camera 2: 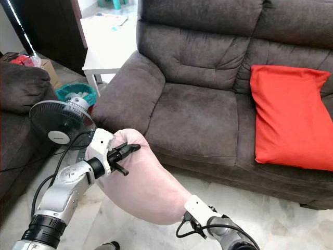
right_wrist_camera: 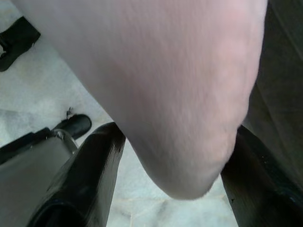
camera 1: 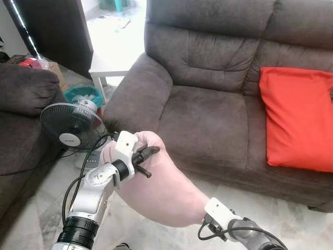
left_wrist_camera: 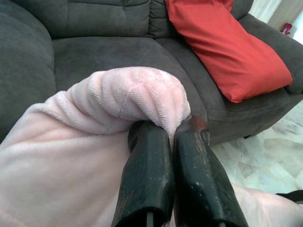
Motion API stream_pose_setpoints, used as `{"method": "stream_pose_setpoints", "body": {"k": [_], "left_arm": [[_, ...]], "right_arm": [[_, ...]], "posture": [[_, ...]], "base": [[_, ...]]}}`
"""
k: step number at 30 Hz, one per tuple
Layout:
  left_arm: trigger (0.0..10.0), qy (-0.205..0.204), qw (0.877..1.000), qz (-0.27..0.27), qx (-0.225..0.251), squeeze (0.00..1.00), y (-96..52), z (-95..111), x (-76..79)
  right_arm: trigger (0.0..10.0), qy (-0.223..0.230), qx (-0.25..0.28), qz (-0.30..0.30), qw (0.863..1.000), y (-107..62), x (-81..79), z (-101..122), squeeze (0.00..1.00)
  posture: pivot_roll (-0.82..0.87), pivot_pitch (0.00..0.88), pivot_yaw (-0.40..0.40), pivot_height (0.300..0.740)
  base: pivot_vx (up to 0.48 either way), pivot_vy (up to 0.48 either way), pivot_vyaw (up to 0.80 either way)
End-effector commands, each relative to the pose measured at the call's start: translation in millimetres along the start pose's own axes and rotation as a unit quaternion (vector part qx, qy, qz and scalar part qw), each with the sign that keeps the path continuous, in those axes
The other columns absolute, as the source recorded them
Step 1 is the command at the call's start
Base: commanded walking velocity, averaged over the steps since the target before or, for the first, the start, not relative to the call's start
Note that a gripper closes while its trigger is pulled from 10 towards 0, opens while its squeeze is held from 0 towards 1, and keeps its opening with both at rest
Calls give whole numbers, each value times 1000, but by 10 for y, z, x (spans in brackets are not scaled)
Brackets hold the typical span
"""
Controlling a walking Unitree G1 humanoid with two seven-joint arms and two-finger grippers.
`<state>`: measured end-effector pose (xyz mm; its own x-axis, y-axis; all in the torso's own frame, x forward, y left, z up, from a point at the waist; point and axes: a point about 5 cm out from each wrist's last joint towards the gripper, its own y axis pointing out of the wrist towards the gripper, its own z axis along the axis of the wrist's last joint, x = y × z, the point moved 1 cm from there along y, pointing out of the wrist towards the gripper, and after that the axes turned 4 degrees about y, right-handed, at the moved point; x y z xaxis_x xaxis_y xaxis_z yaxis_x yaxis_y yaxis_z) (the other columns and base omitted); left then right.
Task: Move the pillow to the sofa from floor
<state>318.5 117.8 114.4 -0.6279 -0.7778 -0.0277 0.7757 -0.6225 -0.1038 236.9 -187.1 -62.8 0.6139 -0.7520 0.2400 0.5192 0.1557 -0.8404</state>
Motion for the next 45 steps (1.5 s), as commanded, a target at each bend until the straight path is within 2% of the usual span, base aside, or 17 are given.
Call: {"method": "stream_pose_setpoints", "body": {"k": [1,2,3,4,10,15,26,35,41,44,45], "left_arm": [[10000,20,998,-11,58,0,30,282,22],[10000,20,998,-11,58,0,30,282,22],[10000,20,998,-11,58,0,30,282,22],[10000,20,998,-11,58,0,29,283,24],[10000,18,998,-11,60,0,36,295,27],[10000,22,998,-10,53,0,35,255,29],[10000,24,998,-9,51,0,31,249,30],[10000,28,999,-6,33,0,15,134,40],[10000,37,999,26,10,0,-41,-24,-18],[10000,46,997,66,-1,0,-72,-82,-98],[10000,55,995,86,-7,0,-85,-105,-137]], "right_arm": [[2941,8,12,8,1000,24,-59,77,0],[2157,11,16,9,1000,29,-66,106,0],[2157,11,16,9,1000,29,-66,106,0],[0,15,18,8,1000,30,-68,112,0],[0,15,16,9,1000,23,-70,58,0],[0,14,21,11,1000,48,-107,152,0],[0,15,23,11,1000,52,-118,169,0],[0,40,38,8,998,50,-116,183,0],[0,100,82,-19,991,31,-22,283,0],[0,159,117,-53,979,-1,85,328,0],[0,190,134,-64,970,-19,130,340,0]], "posture": [[138,82,-47,740],[138,82,-47,740],[138,82,-47,740],[141,83,-46,740],[142,83,-46,740],[140,84,-44,740],[139,85,-44,740],[136,86,-45,740],[133,86,-47,740],[130,85,-50,740],[131,82,-50,740]], "base": [[0,0,0],[0,0,0],[0,0,0],[0,0,0],[0,0,0],[0,0,0],[0,0,0],[0,0,0],[0,0,0],[0,0,0],[0,0,0]]}}
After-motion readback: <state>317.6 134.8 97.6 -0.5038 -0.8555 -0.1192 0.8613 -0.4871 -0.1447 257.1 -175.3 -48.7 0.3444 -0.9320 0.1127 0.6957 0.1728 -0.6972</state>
